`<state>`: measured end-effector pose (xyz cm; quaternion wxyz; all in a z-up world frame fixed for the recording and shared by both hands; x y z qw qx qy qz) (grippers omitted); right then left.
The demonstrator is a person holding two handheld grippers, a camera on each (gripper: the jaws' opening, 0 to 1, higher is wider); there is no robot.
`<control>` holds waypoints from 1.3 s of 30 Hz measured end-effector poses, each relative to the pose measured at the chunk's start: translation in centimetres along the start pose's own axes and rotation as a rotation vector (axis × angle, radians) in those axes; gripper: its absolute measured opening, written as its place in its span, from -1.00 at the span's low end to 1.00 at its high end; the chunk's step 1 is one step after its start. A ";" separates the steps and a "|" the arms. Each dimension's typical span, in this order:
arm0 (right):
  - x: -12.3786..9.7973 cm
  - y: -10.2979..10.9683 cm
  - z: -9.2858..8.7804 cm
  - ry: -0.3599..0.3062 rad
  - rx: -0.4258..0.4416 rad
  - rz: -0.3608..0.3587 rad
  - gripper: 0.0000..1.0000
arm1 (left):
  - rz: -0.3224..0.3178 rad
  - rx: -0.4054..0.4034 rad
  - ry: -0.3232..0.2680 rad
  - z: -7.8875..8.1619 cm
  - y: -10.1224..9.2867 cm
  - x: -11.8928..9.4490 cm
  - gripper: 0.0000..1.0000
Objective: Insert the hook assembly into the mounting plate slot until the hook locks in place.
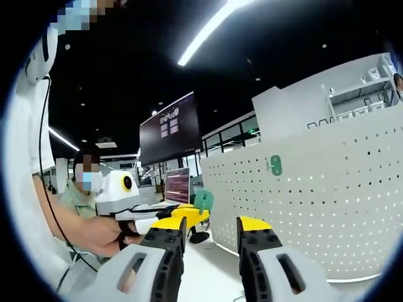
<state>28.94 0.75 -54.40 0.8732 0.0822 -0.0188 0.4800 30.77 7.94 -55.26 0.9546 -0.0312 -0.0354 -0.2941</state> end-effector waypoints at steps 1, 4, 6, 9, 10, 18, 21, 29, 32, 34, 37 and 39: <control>0.1 0.0 0.0 0.000 -0.002 0.002 -0.41 | -0.002 0.000 0.000 0.0 -0.1 0.1 -0.97; 0.3 0.1 0.2 -0.001 -0.001 0.006 -0.42 | -0.005 -0.004 0.000 0.0 -0.3 0.2 -0.97; 0.4 0.2 0.2 -0.004 -0.010 0.004 -0.50 | -0.008 -0.009 -0.003 0.0 -0.6 0.2 -0.97; 0.6 0.3 0.2 0.002 -0.006 0.004 -0.52 | -0.014 -0.014 -0.003 -0.2 -1.2 0.2 -0.97; 0.7 0.4 0.2 0.001 -0.005 0.007 -0.52 | -0.016 -0.029 -0.007 -0.2 -1.3 0.2 -0.97; 1.1 0.8 0.3 -0.008 -0.022 0.020 -0.74 | -0.021 -0.015 -0.003 -0.3 -2.2 0.3 -0.97; 1.0 0.8 0.3 -0.004 -0.038 0.013 -0.82 | -0.028 0.001 -0.005 -0.3 -2.8 0.5 -0.97; 0.8 0.4 0.2 -0.010 -0.020 -0.005 -0.91 | -0.038 0.005 0.000 -0.5 -3.4 0.6 -0.97; 0.8 0.3 0.2 -0.011 -0.006 -0.007 -0.95 | -0.042 0.019 -0.001 -0.4 -3.6 0.6 -0.97; 0.8 0.3 0.2 -0.009 -0.003 -0.007 -0.95 | -0.045 0.014 -0.001 -0.4 -3.5 0.6 -0.97; 0.8 0.4 0.1 -0.009 0.006 -0.005 -0.95 | -0.047 0.019 -0.002 -0.4 -3.5 0.6 -0.97; 0.7 0.4 0.1 -0.010 0.018 -0.003 -0.95 | -0.051 0.023 -0.004 -0.4 -3.6 0.5 -0.98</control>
Point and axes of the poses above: the point that each gripper's makers call its tool centre point, and the gripper's own axes: x roughly forward along the fingers, y roughly to its left, z roughly out of its top, the point moved 2 cm from there along -x, roughly backward along the fingers, and after that the axes turned 2 degrees about z, right-handed, at the moved point
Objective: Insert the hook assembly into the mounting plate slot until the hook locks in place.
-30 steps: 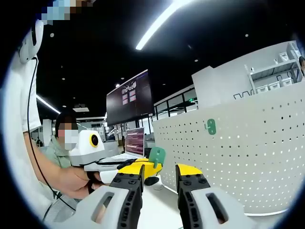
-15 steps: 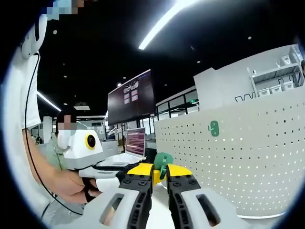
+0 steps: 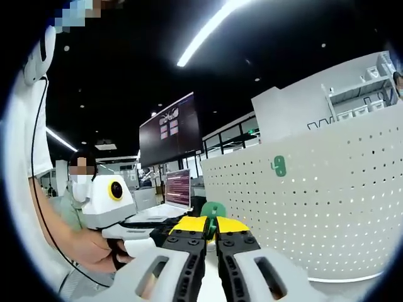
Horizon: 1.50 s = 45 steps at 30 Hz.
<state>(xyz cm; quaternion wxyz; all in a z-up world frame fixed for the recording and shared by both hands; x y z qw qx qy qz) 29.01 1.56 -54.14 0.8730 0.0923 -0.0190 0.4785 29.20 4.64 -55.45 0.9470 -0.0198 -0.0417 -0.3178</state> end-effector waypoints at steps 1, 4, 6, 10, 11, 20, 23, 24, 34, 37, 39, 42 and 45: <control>0.0 0.0 0.1 -0.003 0.014 0.003 -0.95 | -0.003 0.001 -0.001 0.0 0.0 0.0 -0.98; -0.1 0.0 0.1 -0.009 0.027 0.006 -0.95 | -0.012 0.010 -0.002 0.1 -0.2 0.1 -0.98; -0.1 0.0 0.1 -0.011 0.038 0.004 -0.96 | -0.017 0.008 0.003 0.1 -0.3 0.1 -0.98; -0.3 -0.2 0.1 -0.013 0.054 -0.007 -0.99 | -0.020 0.006 0.004 0.1 -0.4 0.2 -0.98; -0.3 -0.1 0.1 -0.019 0.056 -0.006 -0.99 | -0.020 0.003 -0.001 0.2 -0.4 0.2 -0.98; -1.0 -0.4 0.2 -0.029 0.079 -0.022 -1.00 | -0.033 0.027 0.007 0.1 -0.9 0.6 -0.95; -1.0 -0.3 0.0 -0.019 0.065 -0.024 -1.00 | -0.032 0.024 0.030 -0.2 -1.0 0.6 -0.93; -1.0 -0.3 0.1 -0.020 0.074 -0.022 -1.00 | -0.033 0.026 0.025 -0.1 -1.0 0.5 -0.93; -1.1 -0.5 -0.2 -0.008 0.087 -0.026 -1.00 | -0.060 0.010 0.078 -1.3 -1.5 0.7 -0.45; -1.1 -0.5 -0.4 -0.002 0.088 -0.026 -1.00 | -0.069 0.009 0.085 -1.5 -1.9 0.9 -0.27; -1.1 -0.5 -0.4 -0.001 0.093 -0.029 -1.00 | -0.073 0.018 0.081 -1.5 -2.0 0.9 -0.27; -1.2 -0.6 -0.5 0.001 0.097 -0.032 -1.00 | -0.075 0.006 0.094 -1.9 -2.0 0.9 -0.03; -1.2 -0.6 -0.6 0.002 0.099 -0.034 -1.00 | -0.070 -0.012 0.112 -2.5 -1.8 1.0 0.20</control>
Point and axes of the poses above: the point that each gripper's makers call its tool centre point, and the gripper's own axes: x roughly forward along the fingers, y roughly to its left, z roughly out of its top, the point moved 2 cm from there along -x, roughly backward along the fingers, and after that the axes turned 2 degrees about z, right-handed, at the moved point
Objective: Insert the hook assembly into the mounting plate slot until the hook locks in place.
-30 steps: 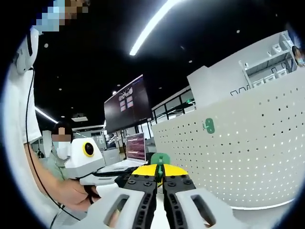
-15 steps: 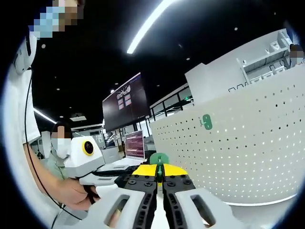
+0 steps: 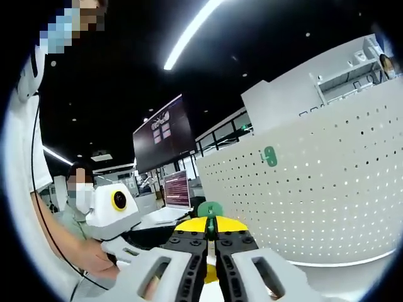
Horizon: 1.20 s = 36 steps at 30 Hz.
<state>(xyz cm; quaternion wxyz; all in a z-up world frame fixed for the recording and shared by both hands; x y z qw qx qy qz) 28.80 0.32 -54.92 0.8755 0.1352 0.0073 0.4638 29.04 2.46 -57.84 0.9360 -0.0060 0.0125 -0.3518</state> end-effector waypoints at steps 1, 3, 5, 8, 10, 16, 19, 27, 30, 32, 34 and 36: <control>0.0 0.0 0.0 0.000 0.002 -0.001 -1.00 | 0.007 -0.003 0.006 -0.2 0.1 0.0 0.25; 0.0 0.0 0.0 -0.002 0.008 0.000 -1.00 | 0.011 -0.012 0.008 -0.3 0.3 0.0 0.46; 0.0 -0.1 0.0 0.000 0.008 -0.003 -1.00 | 0.019 -0.021 0.010 -0.4 0.5 0.0 0.59; 0.1 -0.1 0.0 0.001 0.012 -0.002 -1.00 | 0.024 -0.016 0.013 -0.4 0.6 0.0 0.62; 0.1 0.0 0.0 0.003 0.011 -0.003 -1.00 | 0.026 -0.008 0.017 -0.5 0.6 0.0 0.62; 0.1 -0.3 0.1 0.044 -0.176 -0.062 -1.00 | 0.032 -0.011 0.022 -0.6 0.7 -0.1 0.60; 0.1 -0.6 0.0 0.083 -0.289 -0.107 -1.00 | 0.038 -0.017 0.022 -0.7 0.8 -0.2 0.58; 0.2 -1.3 0.4 0.079 -0.293 -0.146 -1.00 | 0.040 -0.016 0.022 -0.6 0.9 -0.2 0.54; 0.4 -2.2 0.9 0.065 -0.245 -0.191 -1.00 | 0.043 -0.012 0.019 -0.6 1.1 -0.3 0.52; 0.5 -2.6 1.4 0.052 -0.227 -0.204 -1.00 | 0.049 -0.018 0.022 -0.8 1.4 -0.5 0.52; 0.8 -3.0 1.8 0.049 -0.228 -0.219 -1.00 | 0.056 -0.018 0.018 -0.8 1.8 -0.7 0.51; 1.0 -3.3 2.3 0.042 -0.220 -0.236 -1.00 | 0.066 -0.012 0.020 -1.0 2.1 -1.0 0.51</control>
Point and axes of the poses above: the point that each gripper's makers call its tool centre point, and the gripper's own axes: x roughly forward along the fingers, y roughly to its left, z roughly out of its top, the point moved 2 cm from there along -x, roughly backward along the fingers, and after that the axes turned 2 degrees about z, right-handed, at the moved point
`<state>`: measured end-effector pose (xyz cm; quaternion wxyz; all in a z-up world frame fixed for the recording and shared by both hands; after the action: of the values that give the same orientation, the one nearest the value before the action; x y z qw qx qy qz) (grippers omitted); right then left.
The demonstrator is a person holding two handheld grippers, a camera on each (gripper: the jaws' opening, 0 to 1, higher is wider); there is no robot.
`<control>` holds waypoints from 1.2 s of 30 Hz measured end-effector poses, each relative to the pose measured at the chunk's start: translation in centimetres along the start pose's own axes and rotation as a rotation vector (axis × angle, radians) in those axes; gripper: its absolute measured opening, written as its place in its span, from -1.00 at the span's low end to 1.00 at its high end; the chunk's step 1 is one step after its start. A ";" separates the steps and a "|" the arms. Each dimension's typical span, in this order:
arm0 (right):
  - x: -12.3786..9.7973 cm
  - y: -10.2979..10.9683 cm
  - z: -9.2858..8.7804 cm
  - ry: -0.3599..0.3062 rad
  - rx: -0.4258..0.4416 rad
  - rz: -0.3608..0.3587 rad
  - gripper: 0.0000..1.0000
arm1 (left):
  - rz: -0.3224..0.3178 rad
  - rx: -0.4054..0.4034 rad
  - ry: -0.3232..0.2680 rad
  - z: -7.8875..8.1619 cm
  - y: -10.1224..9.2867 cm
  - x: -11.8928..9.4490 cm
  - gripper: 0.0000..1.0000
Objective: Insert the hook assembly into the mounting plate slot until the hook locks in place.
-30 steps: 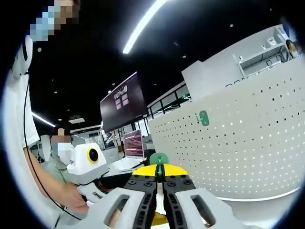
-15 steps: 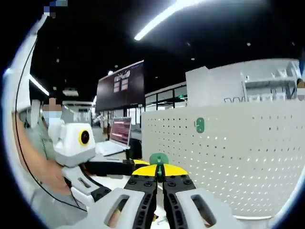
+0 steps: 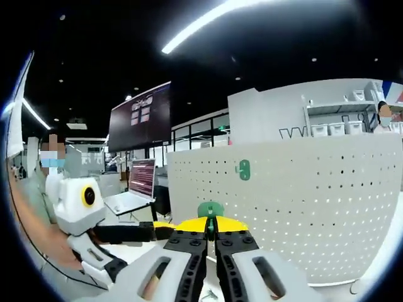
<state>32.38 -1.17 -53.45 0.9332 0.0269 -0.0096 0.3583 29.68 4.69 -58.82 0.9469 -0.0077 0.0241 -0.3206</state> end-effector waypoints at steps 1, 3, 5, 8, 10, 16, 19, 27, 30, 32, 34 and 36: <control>0.1 -0.3 0.2 -0.002 0.004 -0.011 -1.00 | 0.006 0.004 -0.001 0.0 0.2 -0.1 0.51; 0.5 -0.9 0.4 -0.006 0.017 -0.037 -1.00 | 0.015 0.004 -0.003 -0.1 0.5 -0.3 0.51; 0.8 -1.4 0.6 -0.008 0.023 -0.058 -1.00 | 0.024 0.002 -0.007 -0.2 0.8 -0.6 0.50; 1.3 -2.0 0.9 -0.010 0.030 -0.078 -1.00 | 0.038 0.013 -0.011 -0.3 1.1 -0.9 0.51; 1.7 -2.5 1.0 -0.011 0.030 -0.098 -1.00 | 0.050 0.017 -0.018 -0.4 1.5 -1.1 0.50; 2.8 -4.0 2.3 -0.032 0.037 -0.152 -1.00 | 0.066 0.031 -0.020 -1.0 1.9 -1.5 0.51; 3.3 -4.7 3.0 -0.047 0.030 -0.176 -1.00 | 0.067 0.033 -0.024 -1.2 2.0 -1.6 0.51; 4.8 -6.0 4.1 -0.069 0.030 -0.217 -1.00 | 0.055 0.062 -0.045 -1.1 1.8 -1.6 0.51; 5.4 -6.4 4.4 -0.074 0.017 -0.232 -1.00 | 0.055 0.061 -0.050 -1.2 1.8 -1.6 0.51; 5.9 -6.6 4.4 -0.072 0.013 -0.242 -1.00 | 0.054 0.066 -0.052 -1.2 1.8 -1.7 0.52; 6.3 -6.9 4.4 -0.073 0.012 -0.248 -1.00 | 0.056 0.071 -0.052 -1.3 1.8 -1.7 0.51; 6.7 -7.1 4.5 -0.081 0.013 -0.255 -1.00 | 0.054 0.066 -0.053 -1.3 1.8 -1.8 0.51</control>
<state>42.12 -2.22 -48.98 0.9699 0.0485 -0.0412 0.2352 29.33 7.20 -60.10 0.9552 0.0155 -0.0112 -0.2953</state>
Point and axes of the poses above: the point that each gripper's makers call its tool centre point, and the gripper's own axes: x roughly forward along the fingers, y roughly to its left, z roughly out of its top, the point moved 2 cm from there along -x, roughly backward along the fingers, and after that the axes turned 2 degrees about z, right-handed, at the moved point
